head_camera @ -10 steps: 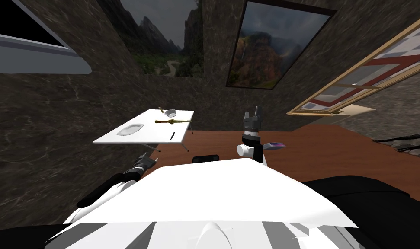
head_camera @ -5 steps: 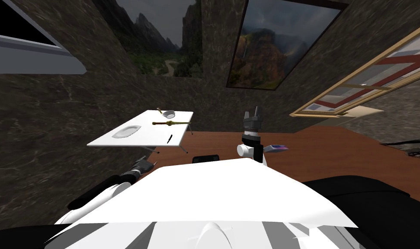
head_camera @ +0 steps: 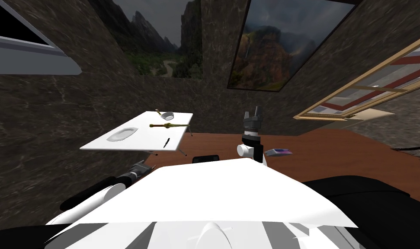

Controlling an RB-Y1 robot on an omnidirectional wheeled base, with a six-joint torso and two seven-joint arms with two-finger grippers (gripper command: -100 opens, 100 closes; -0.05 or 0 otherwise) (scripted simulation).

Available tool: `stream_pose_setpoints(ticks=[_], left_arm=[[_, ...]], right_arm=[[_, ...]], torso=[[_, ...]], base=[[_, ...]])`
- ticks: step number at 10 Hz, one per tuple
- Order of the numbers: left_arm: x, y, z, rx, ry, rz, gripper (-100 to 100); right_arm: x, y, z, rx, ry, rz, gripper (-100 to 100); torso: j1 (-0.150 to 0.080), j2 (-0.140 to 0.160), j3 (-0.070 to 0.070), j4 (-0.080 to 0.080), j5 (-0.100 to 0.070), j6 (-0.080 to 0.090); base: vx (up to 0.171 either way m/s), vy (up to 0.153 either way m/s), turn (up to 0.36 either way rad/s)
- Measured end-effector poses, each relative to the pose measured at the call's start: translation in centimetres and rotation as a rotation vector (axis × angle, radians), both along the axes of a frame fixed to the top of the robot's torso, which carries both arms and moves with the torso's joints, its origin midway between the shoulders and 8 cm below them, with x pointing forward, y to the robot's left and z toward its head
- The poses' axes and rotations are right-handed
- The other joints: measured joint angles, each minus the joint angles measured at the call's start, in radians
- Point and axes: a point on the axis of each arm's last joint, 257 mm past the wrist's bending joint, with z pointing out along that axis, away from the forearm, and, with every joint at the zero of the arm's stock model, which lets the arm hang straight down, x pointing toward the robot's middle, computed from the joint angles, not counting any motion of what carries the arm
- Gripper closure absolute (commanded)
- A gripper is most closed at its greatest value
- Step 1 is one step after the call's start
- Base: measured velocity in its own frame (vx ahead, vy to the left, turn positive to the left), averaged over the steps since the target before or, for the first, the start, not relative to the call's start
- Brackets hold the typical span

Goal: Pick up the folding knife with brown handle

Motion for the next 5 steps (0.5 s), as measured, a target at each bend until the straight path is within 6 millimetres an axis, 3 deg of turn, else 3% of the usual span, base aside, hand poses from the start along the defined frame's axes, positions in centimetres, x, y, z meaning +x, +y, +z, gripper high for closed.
stream_pose_setpoints(ticks=[5], left_arm=[[-2.5,0.0,-1.1,-0.109,0.087,0.088,-100]], right_arm=[[0.0,0.0,0.0,0.0,0.0,0.0,0]], torso=[[0.002,-0.001,-0.001,0.0,0.0,0.0]], base=[[0.152,-0.027,0.033]])
